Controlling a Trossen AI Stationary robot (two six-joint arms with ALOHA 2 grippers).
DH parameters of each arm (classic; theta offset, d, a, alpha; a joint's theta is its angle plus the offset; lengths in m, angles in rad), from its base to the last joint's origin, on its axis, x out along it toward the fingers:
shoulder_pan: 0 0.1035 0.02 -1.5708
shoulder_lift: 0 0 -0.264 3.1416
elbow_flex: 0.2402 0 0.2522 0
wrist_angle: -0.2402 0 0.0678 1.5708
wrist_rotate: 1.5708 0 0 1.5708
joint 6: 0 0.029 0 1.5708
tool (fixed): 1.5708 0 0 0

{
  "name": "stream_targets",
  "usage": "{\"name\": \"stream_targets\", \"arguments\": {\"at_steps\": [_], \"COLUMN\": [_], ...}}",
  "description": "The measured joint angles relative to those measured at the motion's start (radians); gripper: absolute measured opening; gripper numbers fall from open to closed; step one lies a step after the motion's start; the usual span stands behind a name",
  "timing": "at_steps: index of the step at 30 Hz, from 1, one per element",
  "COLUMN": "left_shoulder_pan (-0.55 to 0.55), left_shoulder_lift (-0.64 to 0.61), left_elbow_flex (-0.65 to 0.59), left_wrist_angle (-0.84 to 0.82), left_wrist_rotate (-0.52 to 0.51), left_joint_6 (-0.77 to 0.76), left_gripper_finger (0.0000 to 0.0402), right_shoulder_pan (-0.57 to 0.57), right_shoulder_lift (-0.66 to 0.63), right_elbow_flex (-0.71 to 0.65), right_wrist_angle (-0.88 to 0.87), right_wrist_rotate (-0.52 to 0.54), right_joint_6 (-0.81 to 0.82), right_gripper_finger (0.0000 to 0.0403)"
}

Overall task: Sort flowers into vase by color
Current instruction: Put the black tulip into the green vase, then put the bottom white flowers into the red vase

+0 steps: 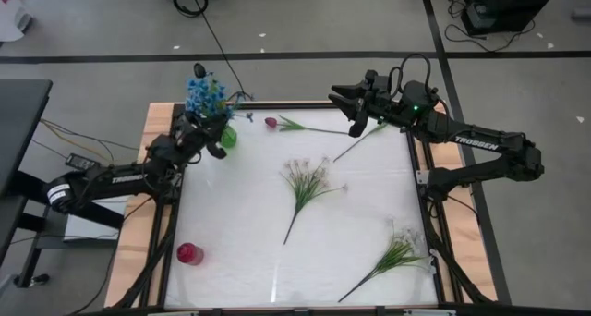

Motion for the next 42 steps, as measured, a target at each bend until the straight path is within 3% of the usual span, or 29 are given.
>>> {"name": "stream_targets", "arguments": {"at_steps": [6,17,21,27,31,36,42], "left_shoulder_pan": [-0.023,-0.070,-0.072,-0.061,-0.012,0.069,0.086], "left_shoulder_lift": [-0.117,-0.268,-0.270,-0.270,-0.277,-0.273,-0.268], "left_elbow_flex": [0.039,0.325,0.403,0.461,0.466,0.467,0.470], "left_wrist_angle": [-0.295,-1.206,-1.414,-1.544,-1.529,-1.514,-1.519], "left_wrist_rotate": [0.010,0.026,0.027,0.009,-0.076,-0.081,-0.080], "left_joint_6": [0.003,0.010,0.010,0.008,0.019,0.029,0.029], "left_gripper_finger": [0.0111,0.0176,0.0192,0.0197,0.0197,0.0197,0.0197], "right_shoulder_pan": [0.000,0.000,0.000,0.000,0.000,0.000,0.000], "right_shoulder_lift": [0.000,0.000,0.000,0.000,0.000,0.000,0.000], "right_elbow_flex": [0.000,0.000,0.000,0.000,0.000,0.000,0.000], "right_wrist_angle": [0.000,0.000,0.000,0.000,0.000,0.000,0.000], "right_wrist_rotate": [0.000,0.000,0.000,0.000,0.000,0.000,0.000], "right_joint_6": [0.000,0.000,0.000,0.000,0.000,0.000,0.000], "right_gripper_finger": [0.0160,0.0160,0.0160,0.0160,0.0160,0.0160,0.0160]}}
